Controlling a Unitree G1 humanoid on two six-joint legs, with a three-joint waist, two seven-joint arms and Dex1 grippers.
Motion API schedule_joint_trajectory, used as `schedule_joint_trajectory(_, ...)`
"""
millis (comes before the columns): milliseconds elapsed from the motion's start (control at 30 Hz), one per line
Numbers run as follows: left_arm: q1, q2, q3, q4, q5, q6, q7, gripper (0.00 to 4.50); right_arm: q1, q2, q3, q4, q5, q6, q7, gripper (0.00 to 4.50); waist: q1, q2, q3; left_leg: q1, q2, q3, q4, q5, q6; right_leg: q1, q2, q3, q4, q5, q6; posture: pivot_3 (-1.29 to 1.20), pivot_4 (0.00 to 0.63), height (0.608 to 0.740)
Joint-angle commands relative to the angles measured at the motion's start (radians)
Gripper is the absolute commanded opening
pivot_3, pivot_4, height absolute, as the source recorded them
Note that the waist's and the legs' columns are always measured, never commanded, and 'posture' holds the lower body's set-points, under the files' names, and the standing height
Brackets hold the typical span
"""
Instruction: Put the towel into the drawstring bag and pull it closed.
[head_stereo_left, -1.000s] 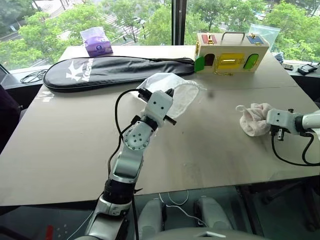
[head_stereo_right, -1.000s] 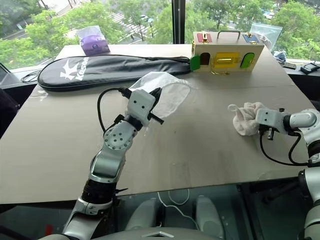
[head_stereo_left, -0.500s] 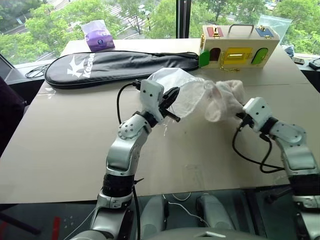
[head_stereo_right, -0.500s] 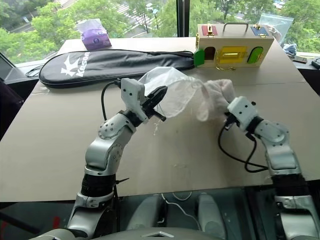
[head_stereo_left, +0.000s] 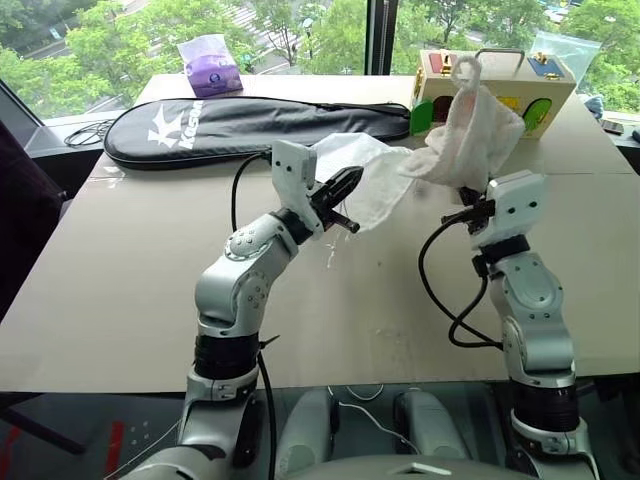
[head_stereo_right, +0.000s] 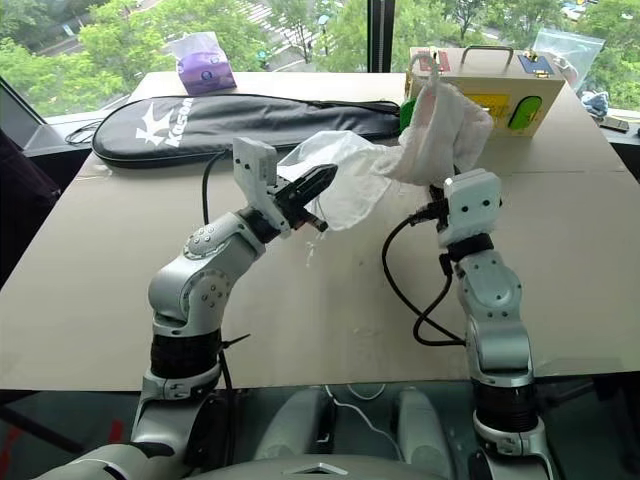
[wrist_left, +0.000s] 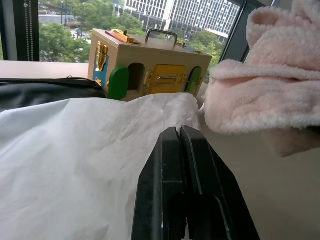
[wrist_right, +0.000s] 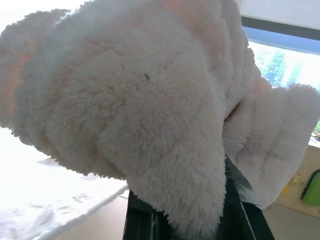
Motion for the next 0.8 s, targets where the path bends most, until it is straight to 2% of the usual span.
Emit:
schedule_joint_trajectory(33, -0.035, -0.009, 0.029, -0.039, -0.058, 0.03, 0.026, 0.0, 0.005, -0.045, 0.044, 0.02, -0.054, -0.111, 0.025, 0.01, -0.005, 0.0, 0.0, 0.0, 0.0, 0.0, 0.0, 0.0, 0.0, 0.0, 0.0, 0.0, 0.0, 0.0, 0.0, 0.0, 0.15, 0.74)
schedule_joint_trajectory(400, -0.009, -0.004, 0.031, -0.101, -0.199, 0.127, 0.026, 0.0, -0.114, -0.143, 0.227, 0.347, -0.119, -0.232, 0.216, 0.01, -0.014, 0.0, 0.0, 0.001, 0.0, 0.0, 0.0, 0.0, 0.0, 0.001, 0.001, 0.001, 0.0, 0.0, 0.0, 0.0, 0.15, 0.74)
schedule_joint_trajectory(667, 0.05, 0.026, -0.008, -0.147, -0.22, 0.131, 0.014, 0.0, -0.223, -0.157, 0.281, 0.421, -0.142, -0.258, 0.306, 0.01, -0.013, 0.0, 0.0, 0.001, 0.001, 0.0, 0.0, 0.001, -0.002, 0.001, 0.001, 0.001, 0.0, 0.0, 0.0, 0.0, 0.15, 0.74)
schedule_joint_trajectory(733, 0.066, 0.037, -0.016, -0.156, -0.222, 0.131, 0.009, 0.0, -0.226, -0.118, 0.248, 0.408, -0.07, -0.224, 0.313, 0.01, -0.013, 0.0, 0.0, 0.001, 0.001, 0.0, 0.0, 0.001, -0.002, 0.001, 0.001, 0.001, 0.0, 0.0, 0.0, 0.0, 0.15, 0.74)
schedule_joint_trajectory(800, 0.089, 0.05, -0.026, -0.171, -0.226, 0.132, 0.0, 0.0, -0.213, -0.01, 0.148, 0.363, 0.131, -0.094, 0.293, 0.01, -0.015, 0.0, 0.0, 0.001, 0.001, 0.0, 0.0, 0.001, -0.002, 0.001, 0.001, 0.001, 0.0, 0.0, 0.0, 0.0, 0.15, 0.74)
